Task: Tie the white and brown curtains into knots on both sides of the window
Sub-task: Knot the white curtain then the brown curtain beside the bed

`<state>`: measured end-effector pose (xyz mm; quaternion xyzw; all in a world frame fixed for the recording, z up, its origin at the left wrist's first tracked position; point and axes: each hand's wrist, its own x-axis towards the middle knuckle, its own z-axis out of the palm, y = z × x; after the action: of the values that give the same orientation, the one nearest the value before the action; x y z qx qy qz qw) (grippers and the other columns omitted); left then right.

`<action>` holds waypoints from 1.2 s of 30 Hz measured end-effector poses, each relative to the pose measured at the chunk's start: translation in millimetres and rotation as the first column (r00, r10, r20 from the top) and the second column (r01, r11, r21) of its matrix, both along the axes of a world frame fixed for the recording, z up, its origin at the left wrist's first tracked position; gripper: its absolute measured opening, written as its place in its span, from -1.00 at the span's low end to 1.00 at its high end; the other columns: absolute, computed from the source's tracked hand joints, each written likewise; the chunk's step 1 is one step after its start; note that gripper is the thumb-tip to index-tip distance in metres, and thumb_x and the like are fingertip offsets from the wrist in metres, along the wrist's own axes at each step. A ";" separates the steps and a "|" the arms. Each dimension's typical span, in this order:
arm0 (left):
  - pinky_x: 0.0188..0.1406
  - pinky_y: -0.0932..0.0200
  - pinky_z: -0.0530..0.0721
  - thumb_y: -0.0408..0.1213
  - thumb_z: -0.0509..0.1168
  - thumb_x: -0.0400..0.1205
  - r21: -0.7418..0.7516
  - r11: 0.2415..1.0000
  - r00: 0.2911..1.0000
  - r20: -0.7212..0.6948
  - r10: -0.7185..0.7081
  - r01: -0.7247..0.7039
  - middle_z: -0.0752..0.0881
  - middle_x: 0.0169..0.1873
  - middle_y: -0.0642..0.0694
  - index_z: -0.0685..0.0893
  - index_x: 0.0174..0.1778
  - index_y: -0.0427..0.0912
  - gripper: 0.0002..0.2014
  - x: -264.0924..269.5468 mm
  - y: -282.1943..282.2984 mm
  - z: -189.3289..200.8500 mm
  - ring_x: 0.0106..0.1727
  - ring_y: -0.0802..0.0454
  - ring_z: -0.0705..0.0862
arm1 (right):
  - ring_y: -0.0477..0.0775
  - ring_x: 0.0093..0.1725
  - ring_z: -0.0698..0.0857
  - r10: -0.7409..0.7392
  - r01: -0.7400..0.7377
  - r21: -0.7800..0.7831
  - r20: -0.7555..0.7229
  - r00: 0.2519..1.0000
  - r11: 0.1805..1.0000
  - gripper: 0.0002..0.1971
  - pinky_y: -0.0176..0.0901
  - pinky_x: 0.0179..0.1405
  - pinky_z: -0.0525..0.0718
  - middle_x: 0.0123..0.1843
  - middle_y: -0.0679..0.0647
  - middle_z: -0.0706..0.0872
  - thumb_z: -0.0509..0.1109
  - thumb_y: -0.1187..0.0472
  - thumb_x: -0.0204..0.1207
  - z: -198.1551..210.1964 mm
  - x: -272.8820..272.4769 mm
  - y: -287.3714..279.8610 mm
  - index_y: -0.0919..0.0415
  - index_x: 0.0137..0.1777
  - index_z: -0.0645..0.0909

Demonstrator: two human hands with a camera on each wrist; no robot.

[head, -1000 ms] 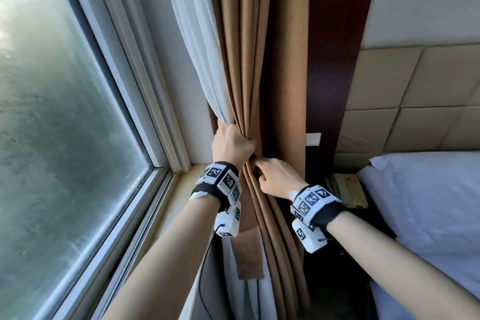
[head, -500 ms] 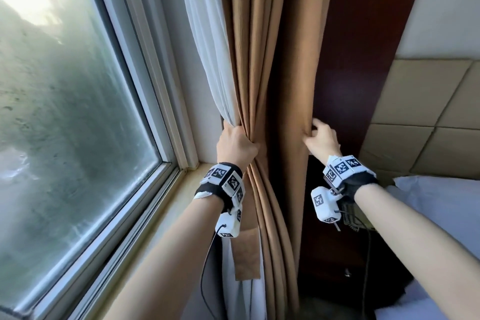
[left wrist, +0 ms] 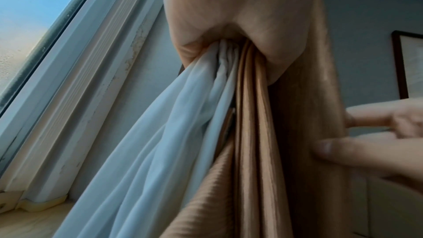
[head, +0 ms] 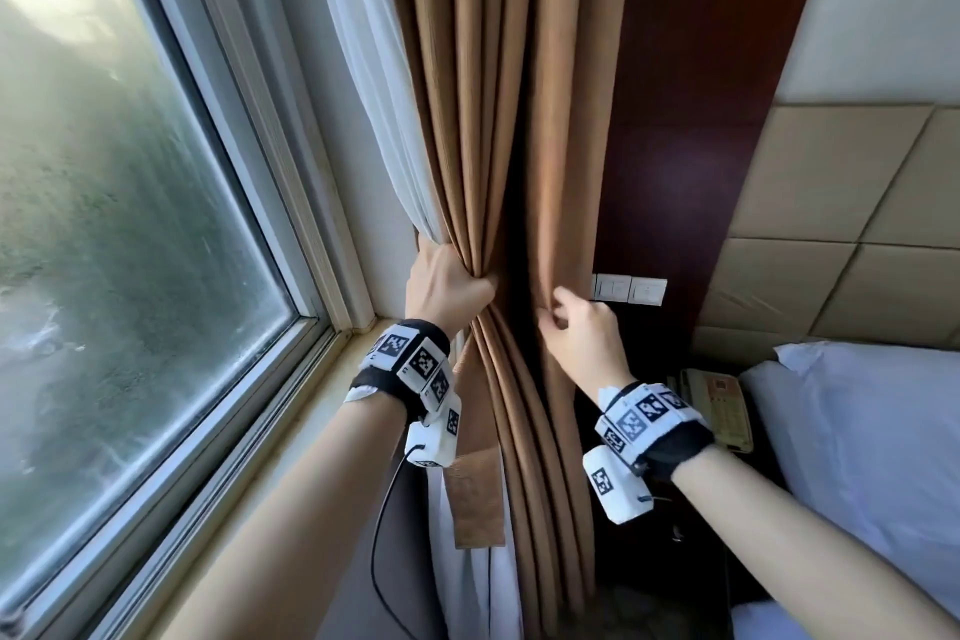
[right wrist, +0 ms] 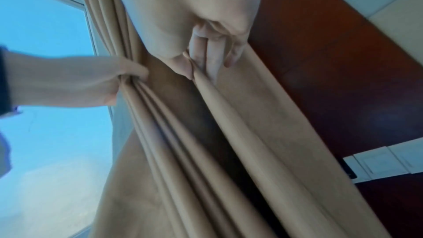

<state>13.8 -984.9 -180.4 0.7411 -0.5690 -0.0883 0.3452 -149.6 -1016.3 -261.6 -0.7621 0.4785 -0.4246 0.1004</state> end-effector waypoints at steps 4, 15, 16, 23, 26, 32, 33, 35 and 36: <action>0.03 0.10 0.67 0.26 0.52 0.23 0.056 0.989 0.990 -0.022 -0.137 0.138 0.57 0.05 -0.15 0.69 0.13 -0.19 -0.29 -9.2 -4.0 7.0 0.12 -0.12 0.60 | 0.44 -0.18 0.72 0.043 -0.029 0.066 -0.212 0.976 0.997 -0.83 0.12 -0.21 0.67 -0.23 0.29 0.78 0.28 0.31 0.46 2.3 26.1 4.5 0.22 -0.03 0.68; 0.03 -0.10 0.70 -0.40 0.29 0.35 0.040 0.985 0.986 0.001 0.166 -0.166 0.50 0.07 -0.29 0.55 -0.10 -0.34 -0.78 -6.6 -6.1 8.5 0.04 -0.35 0.62 | 0.25 0.24 0.68 0.342 -0.208 0.370 -0.346 0.874 0.905 -0.57 0.01 0.37 0.58 0.18 0.16 0.78 0.20 0.24 0.47 2.5 16.7 -28.1 0.04 0.31 0.68; 0.01 -0.11 0.71 -0.40 0.27 0.33 0.038 0.984 0.985 -0.002 0.174 -0.174 0.50 0.04 -0.27 0.55 -0.12 -0.33 -0.78 -4.1 -5.6 7.2 0.01 -0.34 0.63 | 0.16 0.29 0.67 0.317 -0.162 0.424 -0.328 0.890 0.891 -0.60 -0.01 0.45 0.50 0.21 0.07 0.78 0.23 0.21 0.49 -0.3 9.4 -42.6 -0.01 0.28 0.69; 0.06 -0.15 0.70 -0.39 0.23 0.30 0.007 0.978 0.976 -0.057 0.208 -0.208 0.50 0.04 -0.26 0.55 -0.04 -0.32 -0.70 10.7 -5.7 0.8 0.04 -0.34 0.61 | 0.27 0.40 0.53 -0.066 0.112 0.552 -0.104 0.992 0.826 -0.24 0.09 0.40 0.47 0.43 0.19 0.56 0.42 0.24 0.39 21.4 -40.6 -148.6 -0.02 0.59 0.22; 0.07 -0.15 0.69 -0.41 0.25 0.34 0.012 0.977 0.975 -0.056 0.213 -0.213 0.50 0.06 -0.26 0.54 -0.06 -0.32 -0.75 8.4 -6.4 3.1 0.05 -0.33 0.61 | 0.29 0.57 0.33 -0.118 0.041 0.585 0.094 0.988 0.810 0.09 0.06 0.51 0.34 0.63 0.28 0.22 0.59 0.29 0.32 38.6 -42.2 -174.5 -0.01 0.69 -0.08; 0.06 -0.14 0.68 -0.38 0.28 0.37 0.046 0.975 0.975 -0.037 0.221 -0.219 0.49 0.04 -0.25 0.54 -0.12 -0.31 -0.81 7.2 -10.6 2.9 0.04 -0.34 0.60 | 0.21 0.43 0.53 -0.039 -0.050 0.578 0.140 0.989 0.814 -0.06 0.00 0.43 0.49 0.49 0.15 0.52 0.59 0.29 0.31 43.5 -28.7 -179.7 0.13 0.64 0.16; 0.06 -0.14 0.68 -0.37 0.28 0.38 0.045 0.975 0.975 -0.036 0.218 -0.217 0.49 0.05 -0.24 0.54 -0.11 -0.31 -0.81 7.9 -10.3 2.9 0.05 -0.34 0.61 | 0.24 0.40 0.55 -0.055 -0.014 0.562 0.106 0.993 0.827 -0.17 0.03 0.40 0.52 0.44 0.17 0.57 0.57 0.29 0.32 42.7 -26.1 -175.2 0.18 0.58 0.26; 0.07 -0.14 0.68 -0.38 0.29 0.39 0.043 0.977 0.977 -0.035 0.211 -0.210 0.48 0.06 -0.24 0.51 -0.12 -0.31 -0.82 8.8 -8.9 2.9 0.07 -0.33 0.61 | 0.28 0.31 0.62 -0.067 0.033 0.529 0.046 0.997 0.848 -0.40 0.14 0.36 0.55 0.30 0.20 0.67 0.51 0.25 0.33 37.4 -24.3 -165.5 0.20 0.41 0.48; 0.08 -0.14 0.68 -0.39 0.28 0.39 0.043 0.978 0.978 -0.037 0.207 -0.205 0.48 0.06 -0.24 0.49 -0.14 -0.29 -0.83 8.7 -7.6 3.8 0.08 -0.33 0.60 | 0.28 0.26 0.65 -0.069 0.043 0.522 0.030 0.997 0.852 -0.51 0.21 0.35 0.55 0.22 0.19 0.71 0.48 0.21 0.31 35.8 -24.5 -158.7 0.17 0.29 0.56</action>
<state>22.6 -992.6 -176.6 0.8007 -0.4800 -0.0787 0.3497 -174.1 -1175.0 -225.8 -0.6818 0.5950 -0.3003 0.3016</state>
